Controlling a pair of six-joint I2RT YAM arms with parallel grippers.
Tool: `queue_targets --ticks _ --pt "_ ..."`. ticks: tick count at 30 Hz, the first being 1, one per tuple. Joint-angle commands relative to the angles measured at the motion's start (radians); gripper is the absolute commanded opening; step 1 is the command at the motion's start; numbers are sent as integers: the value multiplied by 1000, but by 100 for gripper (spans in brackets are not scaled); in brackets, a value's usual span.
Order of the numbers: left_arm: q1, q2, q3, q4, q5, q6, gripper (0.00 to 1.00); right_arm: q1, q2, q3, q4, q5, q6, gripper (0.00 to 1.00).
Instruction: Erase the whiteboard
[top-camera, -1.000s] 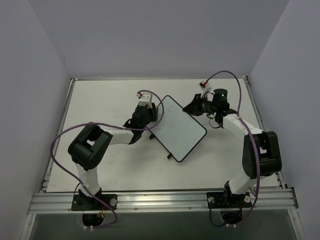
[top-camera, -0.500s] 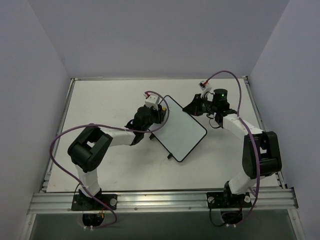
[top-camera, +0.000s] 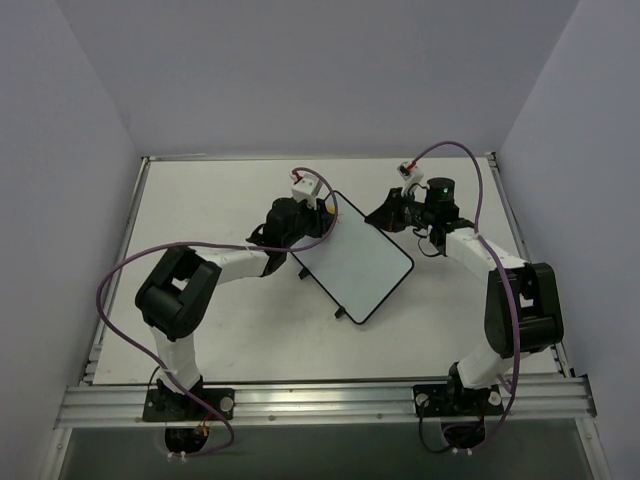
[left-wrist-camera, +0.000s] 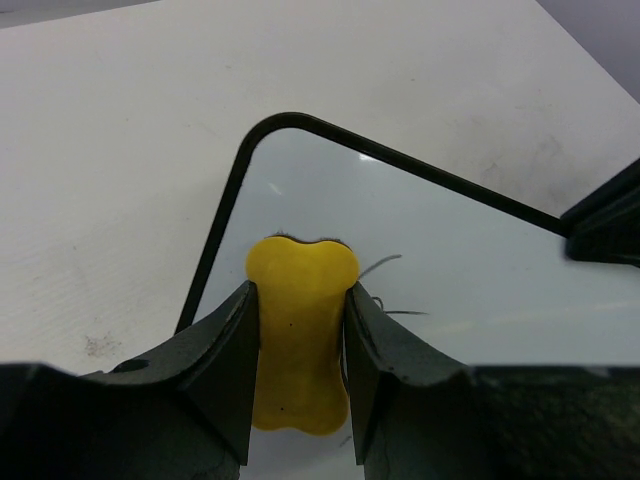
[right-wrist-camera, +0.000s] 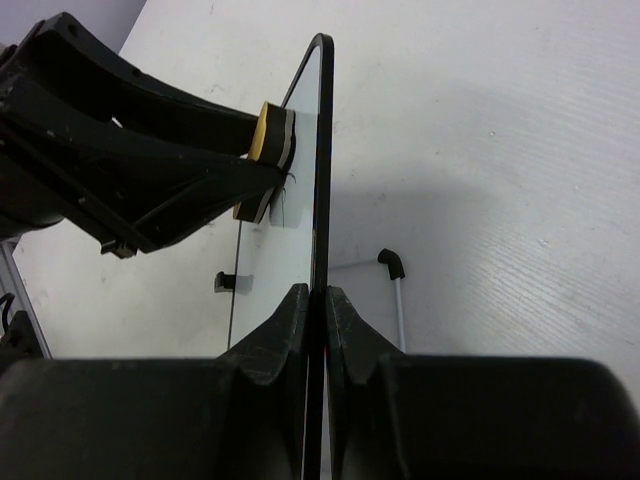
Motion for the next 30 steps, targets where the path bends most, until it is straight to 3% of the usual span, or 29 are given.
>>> queue_targets --ticks 1,9,17,23,30 --pt "39 31 70 -97 18 5 2 57 -24 12 -38 -85 -12 0" --pt "40 53 147 -150 84 49 2 58 -24 12 -38 -85 -14 0" --pt "-64 33 65 -66 84 88 2 60 -25 10 -36 -85 -14 0" --pt "-197 34 -20 27 13 92 2 61 -25 10 -36 -84 -14 0" --pt "-175 5 -72 34 -136 88 2 63 -32 7 -36 -84 -17 0"
